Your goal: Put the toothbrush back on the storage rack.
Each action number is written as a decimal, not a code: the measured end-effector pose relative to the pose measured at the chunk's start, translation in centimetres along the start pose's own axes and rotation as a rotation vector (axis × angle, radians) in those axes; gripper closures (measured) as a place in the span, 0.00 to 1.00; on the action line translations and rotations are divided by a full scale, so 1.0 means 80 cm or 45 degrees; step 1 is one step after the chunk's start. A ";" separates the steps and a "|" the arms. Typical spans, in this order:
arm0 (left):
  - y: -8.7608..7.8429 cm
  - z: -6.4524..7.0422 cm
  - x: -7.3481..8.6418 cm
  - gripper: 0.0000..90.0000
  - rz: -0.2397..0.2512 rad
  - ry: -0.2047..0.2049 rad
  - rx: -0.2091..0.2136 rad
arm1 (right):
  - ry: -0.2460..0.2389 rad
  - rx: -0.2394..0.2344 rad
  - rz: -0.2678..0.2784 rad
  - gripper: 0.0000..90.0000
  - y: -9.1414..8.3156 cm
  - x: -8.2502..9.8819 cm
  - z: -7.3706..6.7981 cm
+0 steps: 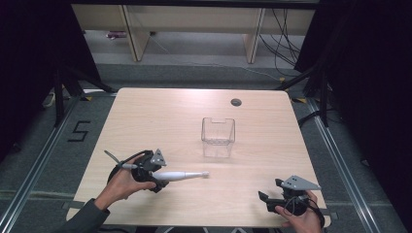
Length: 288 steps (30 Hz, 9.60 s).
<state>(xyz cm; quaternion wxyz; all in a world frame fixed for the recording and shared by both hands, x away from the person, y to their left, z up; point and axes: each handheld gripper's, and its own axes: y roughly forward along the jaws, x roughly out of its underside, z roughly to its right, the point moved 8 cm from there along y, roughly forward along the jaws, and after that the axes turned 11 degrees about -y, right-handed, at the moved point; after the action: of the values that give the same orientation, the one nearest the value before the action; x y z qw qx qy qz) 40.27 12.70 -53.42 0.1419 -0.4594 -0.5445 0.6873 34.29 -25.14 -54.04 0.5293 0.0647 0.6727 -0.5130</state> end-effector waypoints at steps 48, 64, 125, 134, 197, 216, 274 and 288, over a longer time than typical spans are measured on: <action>0.043 0.004 -0.020 0.71 -0.360 0.216 0.081 | 0.013 -0.057 -0.061 0.22 0.005 0.006 -0.010; 0.047 0.005 -0.025 0.73 -0.458 0.241 0.081 | 0.008 -0.071 -0.076 0.22 0.006 0.007 -0.011; -0.071 -0.013 -0.129 0.73 0.440 -0.089 0.157 | -0.022 -0.059 -0.053 0.22 0.007 0.008 -0.005; -0.078 -0.023 -0.146 0.73 0.528 -0.139 0.149 | -0.017 -0.065 -0.059 0.22 0.008 0.008 -0.006; -0.059 -0.010 -0.300 0.73 0.831 -0.224 0.246 | -0.030 -0.067 -0.072 0.21 0.006 0.009 -0.005; -0.012 -0.009 -0.314 0.73 0.785 -0.178 0.233 | -0.029 -0.073 -0.067 0.21 0.006 0.009 -0.006; 0.076 -0.002 -0.287 0.73 0.597 -0.124 0.183 | -0.025 -0.092 -0.064 0.21 0.006 0.009 -0.007; 0.078 -0.005 -0.282 0.73 0.498 -0.114 0.157 | -0.023 -0.096 -0.065 0.21 0.006 0.009 -0.007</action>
<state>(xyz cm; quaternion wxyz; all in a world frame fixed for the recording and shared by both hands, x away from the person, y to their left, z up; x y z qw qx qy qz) 54.60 -5.03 -48.14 0.0091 -0.5159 -0.4077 0.7534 33.91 -24.78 -54.93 0.5240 0.0229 0.6881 -0.5013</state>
